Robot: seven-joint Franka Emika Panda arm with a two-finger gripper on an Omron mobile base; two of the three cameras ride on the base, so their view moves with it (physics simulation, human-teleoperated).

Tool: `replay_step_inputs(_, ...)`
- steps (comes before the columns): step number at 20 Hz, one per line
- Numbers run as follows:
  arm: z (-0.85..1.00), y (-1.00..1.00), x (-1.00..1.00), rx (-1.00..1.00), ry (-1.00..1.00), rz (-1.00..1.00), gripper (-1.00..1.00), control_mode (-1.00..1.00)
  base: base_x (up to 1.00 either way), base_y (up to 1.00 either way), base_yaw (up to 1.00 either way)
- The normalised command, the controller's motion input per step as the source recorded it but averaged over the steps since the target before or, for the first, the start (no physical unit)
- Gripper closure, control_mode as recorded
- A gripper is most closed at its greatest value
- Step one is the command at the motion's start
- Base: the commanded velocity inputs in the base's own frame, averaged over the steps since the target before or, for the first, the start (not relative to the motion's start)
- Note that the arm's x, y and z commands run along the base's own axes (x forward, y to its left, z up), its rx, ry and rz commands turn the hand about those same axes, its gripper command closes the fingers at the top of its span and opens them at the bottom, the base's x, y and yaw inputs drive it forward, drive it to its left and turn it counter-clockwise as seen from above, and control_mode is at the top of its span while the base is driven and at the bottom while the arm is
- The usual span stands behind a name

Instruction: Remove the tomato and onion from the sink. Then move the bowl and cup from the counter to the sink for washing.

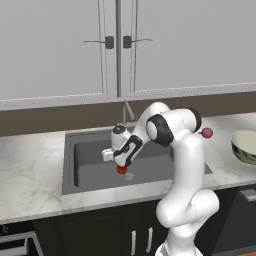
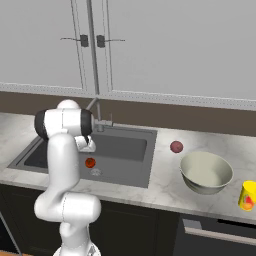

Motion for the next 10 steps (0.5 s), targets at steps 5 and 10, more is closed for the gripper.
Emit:
replay_step_inputs(5,-0.19,0.0,0.08,0.0,0.02,0.0,-1.0,-1.0,0.0,0.0,0.0)
replay_step_inputs(10,-0.16,-0.01,0.1,0.0,0.01,0.0,-1.0,-1.0,0.0,0.0,0.0)
